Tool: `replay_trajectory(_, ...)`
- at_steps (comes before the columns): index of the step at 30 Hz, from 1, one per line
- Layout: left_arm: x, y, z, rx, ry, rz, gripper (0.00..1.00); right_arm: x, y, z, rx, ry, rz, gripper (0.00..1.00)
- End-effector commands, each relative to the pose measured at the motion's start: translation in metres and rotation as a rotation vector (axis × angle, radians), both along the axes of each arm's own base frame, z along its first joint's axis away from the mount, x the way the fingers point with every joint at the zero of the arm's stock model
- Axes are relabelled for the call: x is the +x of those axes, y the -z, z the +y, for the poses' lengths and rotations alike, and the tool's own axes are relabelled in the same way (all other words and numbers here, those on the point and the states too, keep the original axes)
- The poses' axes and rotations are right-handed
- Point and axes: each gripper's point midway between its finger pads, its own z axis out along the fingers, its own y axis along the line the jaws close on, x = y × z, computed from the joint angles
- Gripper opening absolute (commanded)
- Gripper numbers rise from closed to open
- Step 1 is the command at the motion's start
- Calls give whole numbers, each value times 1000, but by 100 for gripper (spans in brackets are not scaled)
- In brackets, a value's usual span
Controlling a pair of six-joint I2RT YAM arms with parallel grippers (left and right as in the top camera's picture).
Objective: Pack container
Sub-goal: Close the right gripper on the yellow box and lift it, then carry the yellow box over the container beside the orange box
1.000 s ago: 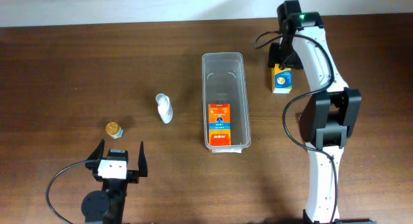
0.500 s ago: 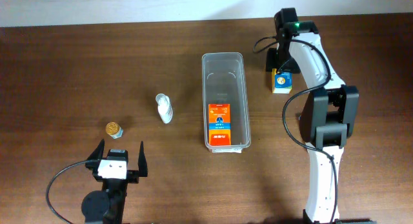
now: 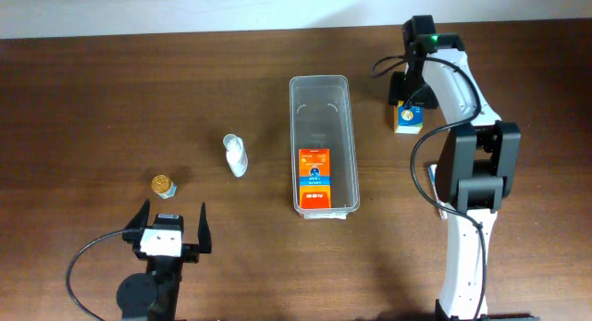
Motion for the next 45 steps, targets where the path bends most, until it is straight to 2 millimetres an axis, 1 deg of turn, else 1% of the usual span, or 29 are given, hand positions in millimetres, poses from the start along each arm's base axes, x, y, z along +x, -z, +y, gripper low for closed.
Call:
replay_trajectory(1, 0, 4, 1, 15, 1, 5, 100, -3, 12, 2, 32, -4, 24, 61)
replay_trajectory(8, 0, 4, 1, 15, 1, 5, 99, -4, 21, 5, 36, -9, 39, 61)
replay_trajectory(12, 0, 4, 1, 15, 1, 5, 99, -3, 21, 6, 42, -10, 35, 60)
replay_trajectory(15, 0, 4, 1, 15, 1, 5, 99, -2, 21, 6, 43, -9, 32, 47)
replay_trajectory(17, 0, 4, 1, 15, 1, 5, 99, -2, 21, 6, 43, -9, 32, 42)
replay_trajectory(22, 0, 4, 1, 15, 1, 5, 100, -2, 21, 7, 51, -9, 32, 41)
replay_trajectory(24, 0, 4, 1, 15, 1, 5, 100, -1, 16, 7, 52, -7, 26, 41)
replay_trajectory(28, 0, 4, 1, 15, 1, 5, 99, 11, -8, 15, 93, -17, -35, 41)
replay_trajectory(31, 0, 4, 1, 15, 1, 5, 100, 22, -36, 24, 148, -31, -89, 41)
replay_trajectory(33, 0, 4, 1, 15, 1, 5, 100, 23, -53, 28, 167, -37, -101, 41)
replay_trajectory(34, 0, 4, 1, 15, 1, 5, 99, 20, -66, 29, 167, -38, -101, 41)
replay_trajectory(37, 0, 4, 1, 15, 1, 5, 99, 12, -95, 30, 174, -39, -95, 41)
replay_trajectory(42, 0, 4, 1, 15, 1, 5, 99, -8, -147, 44, 253, -42, -108, 41)
replay_trajectory(45, 0, 4, 1, 15, 1, 5, 100, -19, -178, 49, 264, -37, -142, 41)
